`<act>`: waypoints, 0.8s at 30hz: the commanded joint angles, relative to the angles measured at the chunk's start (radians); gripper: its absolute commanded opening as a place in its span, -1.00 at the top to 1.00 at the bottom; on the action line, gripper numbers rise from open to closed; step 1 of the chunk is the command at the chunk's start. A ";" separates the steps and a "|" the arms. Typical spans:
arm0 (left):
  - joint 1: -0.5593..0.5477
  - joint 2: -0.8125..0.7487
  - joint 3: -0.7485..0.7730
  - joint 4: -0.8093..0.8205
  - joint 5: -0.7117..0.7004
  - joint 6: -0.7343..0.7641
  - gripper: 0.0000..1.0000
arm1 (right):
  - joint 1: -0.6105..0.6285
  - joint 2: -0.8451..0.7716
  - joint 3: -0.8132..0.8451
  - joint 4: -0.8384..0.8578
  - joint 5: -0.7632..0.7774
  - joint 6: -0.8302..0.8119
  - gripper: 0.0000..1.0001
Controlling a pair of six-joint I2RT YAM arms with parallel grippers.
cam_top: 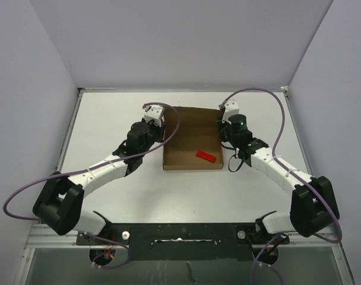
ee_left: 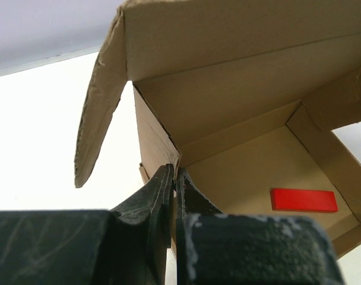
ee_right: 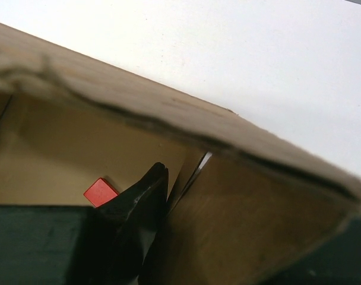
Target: Fold the paper box
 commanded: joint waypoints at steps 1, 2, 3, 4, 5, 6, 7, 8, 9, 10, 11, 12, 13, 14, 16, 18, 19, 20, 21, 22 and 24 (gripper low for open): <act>-0.040 -0.063 -0.012 -0.004 0.075 -0.027 1.00 | 0.020 -0.036 -0.029 0.009 -0.059 -0.010 0.63; -0.040 -0.068 -0.019 -0.002 0.072 -0.031 1.00 | 0.018 -0.038 -0.038 0.010 -0.061 -0.014 0.63; -0.040 -0.075 -0.022 -0.001 0.068 -0.034 1.00 | 0.018 -0.041 -0.043 0.013 -0.063 -0.016 0.63; -0.040 -0.081 -0.022 0.000 0.064 -0.035 1.00 | 0.017 -0.043 -0.047 0.016 -0.064 -0.020 0.63; -0.041 -0.089 -0.040 0.001 0.061 -0.037 1.00 | 0.015 -0.045 -0.050 0.020 -0.064 -0.025 0.63; -0.040 -0.096 -0.049 0.001 0.059 -0.039 1.00 | 0.012 -0.046 -0.053 0.023 -0.065 -0.028 0.63; -0.041 -0.102 -0.053 0.001 0.058 -0.041 1.00 | 0.010 -0.048 -0.055 0.027 -0.066 -0.034 0.63; -0.041 -0.108 -0.057 0.000 0.058 -0.042 1.00 | 0.008 -0.049 -0.058 0.031 -0.066 -0.040 0.63; -0.041 -0.113 -0.058 -0.001 0.059 -0.044 0.98 | 0.008 -0.050 -0.061 0.036 -0.066 -0.048 0.63; -0.041 -0.120 -0.059 -0.002 0.060 -0.046 0.95 | 0.007 -0.050 -0.065 0.042 -0.065 -0.057 0.63; -0.040 -0.125 -0.060 -0.004 0.062 -0.046 0.90 | 0.006 -0.049 -0.069 0.048 -0.063 -0.065 0.63; -0.041 -0.131 -0.060 -0.006 0.064 -0.047 0.87 | 0.006 -0.050 -0.075 0.053 -0.062 -0.070 0.63; -0.041 -0.138 -0.062 -0.009 0.064 -0.048 0.82 | 0.005 -0.050 -0.081 0.061 -0.061 -0.076 0.63; -0.042 -0.146 -0.064 -0.013 0.066 -0.048 0.79 | 0.002 -0.050 -0.088 0.068 -0.060 -0.080 0.63; -0.041 -0.165 -0.068 -0.027 0.072 -0.050 0.70 | -0.006 -0.049 -0.097 0.079 -0.060 -0.082 0.63; -0.041 -0.193 -0.074 -0.052 0.080 -0.057 0.57 | -0.014 -0.048 -0.100 0.083 -0.062 -0.082 0.63; -0.040 -0.207 -0.080 -0.065 0.085 -0.061 0.52 | -0.019 -0.050 -0.100 0.084 -0.064 -0.081 0.63; -0.040 -0.226 -0.088 -0.078 0.090 -0.066 0.48 | -0.023 -0.051 -0.100 0.085 -0.066 -0.080 0.63; -0.041 -0.245 -0.096 -0.089 0.094 -0.072 0.45 | -0.030 -0.053 -0.100 0.085 -0.067 -0.078 0.63; -0.042 -0.265 -0.108 -0.100 0.098 -0.078 0.42 | -0.035 -0.054 -0.101 0.085 -0.071 -0.075 0.63; -0.041 -0.308 -0.132 -0.125 0.104 -0.086 0.37 | -0.047 -0.057 -0.104 0.085 -0.079 -0.071 0.64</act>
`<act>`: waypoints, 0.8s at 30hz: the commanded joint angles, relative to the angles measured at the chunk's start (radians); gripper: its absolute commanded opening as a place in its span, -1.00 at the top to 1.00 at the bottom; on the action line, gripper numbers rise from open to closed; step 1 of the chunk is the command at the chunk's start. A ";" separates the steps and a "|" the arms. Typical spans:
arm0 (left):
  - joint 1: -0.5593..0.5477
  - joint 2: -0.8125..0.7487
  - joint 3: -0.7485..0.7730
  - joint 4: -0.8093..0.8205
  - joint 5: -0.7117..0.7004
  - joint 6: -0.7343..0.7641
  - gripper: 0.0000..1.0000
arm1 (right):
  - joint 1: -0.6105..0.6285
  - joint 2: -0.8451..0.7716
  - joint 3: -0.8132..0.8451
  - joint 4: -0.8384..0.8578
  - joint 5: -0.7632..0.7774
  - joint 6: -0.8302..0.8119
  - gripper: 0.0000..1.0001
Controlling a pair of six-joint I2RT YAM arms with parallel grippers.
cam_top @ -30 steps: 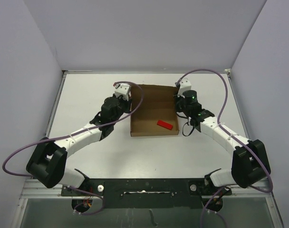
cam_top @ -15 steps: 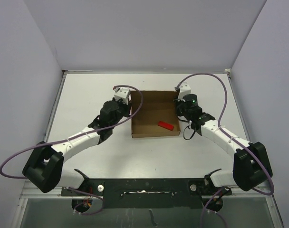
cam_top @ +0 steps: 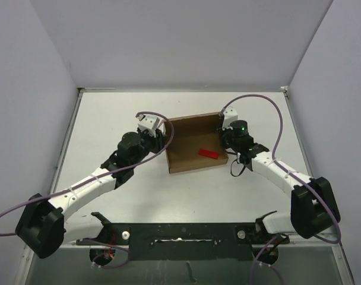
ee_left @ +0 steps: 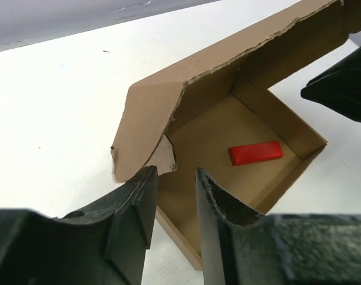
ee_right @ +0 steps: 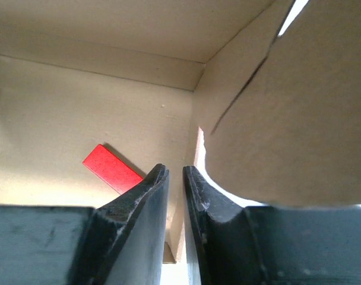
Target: Fold the paper box
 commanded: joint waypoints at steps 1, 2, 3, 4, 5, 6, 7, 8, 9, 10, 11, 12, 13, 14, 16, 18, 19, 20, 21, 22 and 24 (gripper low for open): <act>-0.001 -0.128 -0.036 -0.036 0.038 -0.034 0.35 | -0.030 -0.036 -0.007 0.061 -0.020 0.001 0.64; -0.002 -0.149 -0.046 -0.052 0.038 -0.037 0.34 | -0.034 -0.035 -0.009 0.062 -0.024 0.001 0.64; -0.002 -0.168 -0.053 -0.069 0.041 -0.042 0.32 | -0.038 -0.035 -0.011 0.063 -0.029 0.003 0.65; -0.001 -0.190 -0.060 -0.085 0.045 -0.048 0.29 | -0.041 -0.033 -0.012 0.064 -0.034 0.004 0.65; -0.001 -0.211 -0.065 -0.106 0.052 -0.062 0.26 | -0.045 -0.033 -0.014 0.064 -0.041 0.003 0.65; -0.001 -0.234 -0.067 -0.122 0.067 -0.082 0.22 | -0.047 -0.032 -0.016 0.065 -0.046 0.002 0.65; 0.001 -0.257 -0.059 -0.150 0.089 -0.105 0.17 | -0.050 -0.030 -0.018 0.066 -0.052 0.002 0.65; 0.003 -0.277 -0.043 -0.188 0.117 -0.134 0.09 | -0.055 -0.030 -0.020 0.066 -0.057 0.001 0.65; 0.002 -0.296 -0.018 -0.227 0.166 -0.156 0.04 | -0.058 -0.029 -0.021 0.066 -0.063 0.000 0.65; 0.003 -0.309 0.007 -0.270 0.191 -0.176 0.02 | -0.065 -0.029 -0.023 0.067 -0.068 -0.003 0.66; 0.004 -0.322 0.039 -0.312 0.219 -0.197 0.00 | -0.069 -0.027 -0.026 0.068 -0.072 -0.005 0.66; 0.004 -0.332 0.067 -0.355 0.255 -0.212 -0.01 | -0.076 -0.026 -0.028 0.070 -0.081 -0.006 0.66; 0.004 -0.343 0.099 -0.390 0.274 -0.227 -0.02 | -0.080 -0.024 -0.030 0.070 -0.088 -0.007 0.66; 0.004 -0.352 0.127 -0.417 0.288 -0.242 -0.02 | -0.084 -0.023 -0.031 0.073 -0.095 -0.007 0.66; 0.004 -0.367 0.168 -0.456 0.302 -0.270 -0.02 | -0.091 -0.021 -0.032 0.071 -0.107 -0.008 0.66; 0.005 -0.374 0.212 -0.490 0.309 -0.292 -0.03 | -0.100 -0.021 -0.032 0.069 -0.121 -0.009 0.66; 0.005 -0.371 0.238 -0.499 0.312 -0.297 -0.03 | -0.104 -0.021 -0.033 0.069 -0.127 -0.011 0.67; 0.006 -0.365 0.259 -0.515 0.314 -0.304 -0.02 | -0.110 -0.020 -0.033 0.068 -0.132 -0.014 0.67; 0.006 -0.358 0.282 -0.522 0.313 -0.311 -0.02 | -0.116 -0.021 -0.034 0.067 -0.137 -0.013 0.67; 0.007 -0.347 0.303 -0.528 0.311 -0.317 -0.02 | -0.121 -0.021 -0.035 0.066 -0.146 -0.017 0.67; 0.012 -0.320 0.344 -0.534 0.303 -0.324 -0.02 | -0.131 -0.023 -0.038 0.064 -0.163 -0.023 0.66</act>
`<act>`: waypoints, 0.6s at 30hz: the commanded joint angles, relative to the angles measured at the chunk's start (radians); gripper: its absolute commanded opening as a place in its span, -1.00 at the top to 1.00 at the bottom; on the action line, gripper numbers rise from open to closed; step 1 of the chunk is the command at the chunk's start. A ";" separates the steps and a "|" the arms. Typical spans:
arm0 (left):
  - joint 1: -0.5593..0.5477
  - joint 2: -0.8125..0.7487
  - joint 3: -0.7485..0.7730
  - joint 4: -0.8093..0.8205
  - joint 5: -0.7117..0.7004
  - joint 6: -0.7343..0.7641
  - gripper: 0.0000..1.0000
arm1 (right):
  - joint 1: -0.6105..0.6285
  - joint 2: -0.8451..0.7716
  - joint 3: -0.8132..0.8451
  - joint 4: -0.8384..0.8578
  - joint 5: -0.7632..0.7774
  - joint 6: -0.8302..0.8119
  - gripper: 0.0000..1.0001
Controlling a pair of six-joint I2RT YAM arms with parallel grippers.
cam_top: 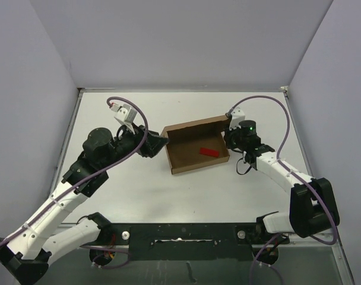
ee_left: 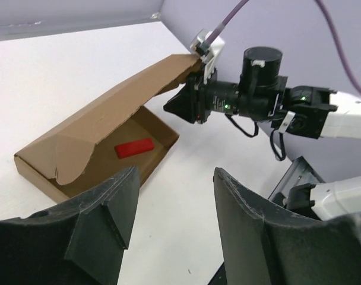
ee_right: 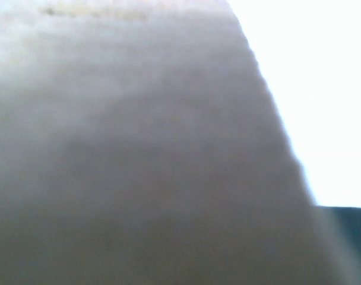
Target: Fold the paper box
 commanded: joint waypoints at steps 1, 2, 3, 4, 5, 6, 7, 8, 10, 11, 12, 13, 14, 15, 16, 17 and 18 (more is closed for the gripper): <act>0.014 0.043 0.118 -0.044 0.017 -0.045 -0.03 | -0.025 -0.025 -0.005 0.044 -0.052 -0.023 0.66; 0.019 0.062 0.138 -0.045 0.010 -0.045 -0.03 | -0.030 -0.026 -0.005 0.042 -0.063 -0.027 0.66; 0.027 0.084 0.157 -0.044 0.007 -0.043 -0.03 | -0.036 -0.026 -0.005 0.040 -0.072 -0.031 0.66; 0.035 0.108 0.181 -0.042 0.004 -0.040 -0.03 | -0.040 -0.026 -0.006 0.038 -0.081 -0.036 0.65; 0.047 0.132 0.203 -0.041 0.005 -0.039 -0.03 | -0.043 -0.026 -0.006 0.034 -0.095 -0.043 0.65; 0.063 0.160 0.224 -0.041 0.010 -0.042 -0.03 | -0.047 -0.028 -0.007 0.029 -0.107 -0.052 0.64; 0.084 0.188 0.247 -0.038 0.026 -0.049 -0.03 | -0.051 -0.029 -0.008 0.024 -0.122 -0.064 0.63; 0.107 0.223 0.272 -0.033 0.052 -0.060 -0.03 | -0.056 -0.033 -0.008 0.016 -0.138 -0.074 0.62; 0.161 0.295 0.317 -0.023 0.112 -0.082 -0.02 | -0.073 -0.040 -0.006 0.001 -0.181 -0.097 0.60; 0.183 0.334 0.339 -0.019 0.145 -0.093 -0.02 | -0.083 -0.042 -0.003 -0.010 -0.200 -0.105 0.59; 0.199 0.369 0.359 -0.015 0.162 -0.102 -0.01 | -0.094 -0.047 0.002 -0.022 -0.218 -0.115 0.58; 0.209 0.406 0.378 -0.009 0.180 -0.106 0.00 | -0.103 -0.052 0.004 -0.033 -0.234 -0.126 0.57; 0.214 0.439 0.393 0.003 0.195 -0.106 0.01 | -0.111 -0.056 0.006 -0.044 -0.251 -0.138 0.56; 0.216 0.475 0.411 0.008 0.206 -0.105 0.02 | -0.120 -0.062 0.007 -0.058 -0.269 -0.151 0.55; 0.216 0.510 0.428 0.013 0.225 -0.104 0.02 | -0.131 -0.067 0.009 -0.070 -0.295 -0.168 0.53; 0.216 0.552 0.446 0.019 0.240 -0.104 0.03 | -0.146 -0.072 0.011 -0.092 -0.320 -0.194 0.50; 0.215 0.580 0.461 0.020 0.254 -0.105 0.05 | -0.155 -0.076 0.016 -0.110 -0.347 -0.211 0.47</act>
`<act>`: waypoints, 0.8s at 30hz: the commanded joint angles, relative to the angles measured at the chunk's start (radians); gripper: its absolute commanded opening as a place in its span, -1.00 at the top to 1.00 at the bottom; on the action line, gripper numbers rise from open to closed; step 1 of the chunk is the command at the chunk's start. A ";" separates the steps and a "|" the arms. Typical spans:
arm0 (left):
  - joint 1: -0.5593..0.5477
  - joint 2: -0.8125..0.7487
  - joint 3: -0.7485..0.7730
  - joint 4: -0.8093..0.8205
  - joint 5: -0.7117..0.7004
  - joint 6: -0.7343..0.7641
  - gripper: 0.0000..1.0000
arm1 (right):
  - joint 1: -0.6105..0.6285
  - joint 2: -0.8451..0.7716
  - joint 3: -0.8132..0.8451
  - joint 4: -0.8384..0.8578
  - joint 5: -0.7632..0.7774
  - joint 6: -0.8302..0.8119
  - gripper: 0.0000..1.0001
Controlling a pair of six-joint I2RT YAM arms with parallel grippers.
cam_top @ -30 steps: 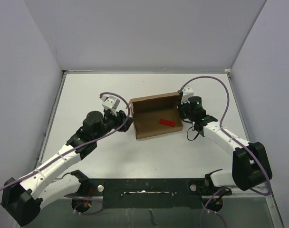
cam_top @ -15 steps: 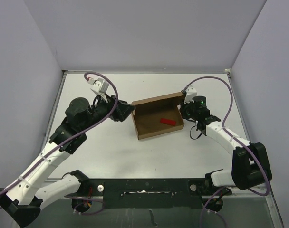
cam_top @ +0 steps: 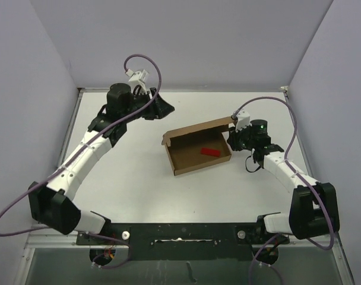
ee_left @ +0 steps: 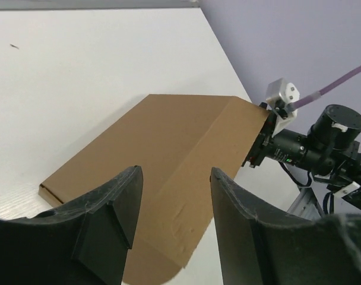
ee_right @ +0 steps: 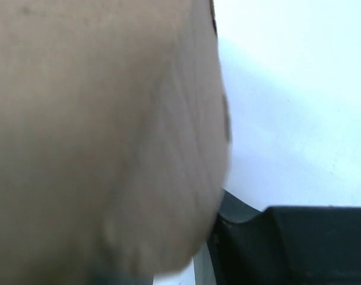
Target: Fold the paper box
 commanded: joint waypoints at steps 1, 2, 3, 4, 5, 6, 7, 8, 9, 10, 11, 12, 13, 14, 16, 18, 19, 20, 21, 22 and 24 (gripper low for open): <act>-0.001 0.122 0.101 0.060 0.121 -0.020 0.07 | -0.049 -0.065 0.019 -0.060 -0.148 -0.103 0.45; -0.001 0.145 0.109 0.064 0.137 -0.024 0.10 | -0.059 -0.072 0.024 -0.079 -0.189 -0.124 0.42; -0.001 0.166 0.112 0.068 0.155 -0.027 0.13 | -0.069 -0.077 0.027 -0.098 -0.212 -0.144 0.40; -0.001 0.183 0.111 0.071 0.166 -0.031 0.15 | -0.082 -0.082 0.031 -0.116 -0.243 -0.166 0.37; -0.002 0.198 0.108 0.076 0.177 -0.033 0.17 | -0.093 -0.087 0.035 -0.139 -0.267 -0.196 0.35; -0.002 0.210 0.102 0.078 0.188 -0.034 0.18 | -0.107 -0.090 0.040 -0.165 -0.296 -0.225 0.33; -0.002 0.218 0.094 0.082 0.196 -0.035 0.18 | -0.123 -0.095 0.047 -0.195 -0.331 -0.255 0.30; -0.003 0.226 0.083 0.088 0.202 -0.036 0.19 | -0.142 -0.101 0.052 -0.224 -0.359 -0.284 0.28; -0.004 0.230 0.071 0.092 0.206 -0.038 0.19 | -0.164 -0.108 0.057 -0.253 -0.390 -0.316 0.27; -0.004 0.234 0.058 0.101 0.211 -0.040 0.19 | -0.185 -0.115 0.063 -0.285 -0.415 -0.350 0.26; -0.004 0.236 0.045 0.111 0.216 -0.043 0.19 | -0.211 -0.124 0.069 -0.314 -0.439 -0.375 0.25; -0.004 0.238 0.035 0.120 0.220 -0.043 0.20 | -0.239 -0.133 0.075 -0.342 -0.468 -0.404 0.25; -0.004 0.241 0.026 0.127 0.225 -0.044 0.20 | -0.273 -0.141 0.079 -0.369 -0.493 -0.426 0.25; -0.004 0.243 0.021 0.132 0.231 -0.045 0.20 | -0.318 -0.150 0.084 -0.393 -0.521 -0.457 0.25; -0.004 0.250 0.014 0.132 0.236 -0.040 0.20 | -0.386 -0.164 0.095 -0.456 -0.580 -0.505 0.24; -0.002 0.254 0.008 0.134 0.241 -0.038 0.20 | -0.432 -0.172 0.120 -0.512 -0.628 -0.547 0.21; -0.002 0.257 0.005 0.134 0.243 -0.036 0.20 | -0.450 -0.173 0.134 -0.536 -0.642 -0.559 0.20; -0.002 0.258 0.001 0.134 0.246 -0.036 0.20 | -0.462 -0.170 0.153 -0.559 -0.661 -0.566 0.20; -0.002 0.259 0.000 0.135 0.247 -0.036 0.20 | -0.471 -0.167 0.174 -0.584 -0.675 -0.568 0.20; -0.002 0.260 -0.001 0.137 0.250 -0.035 0.20 | -0.473 -0.161 0.200 -0.606 -0.687 -0.567 0.20; -0.002 0.262 0.001 0.138 0.253 -0.034 0.21 | -0.474 -0.141 0.258 -0.642 -0.716 -0.550 0.20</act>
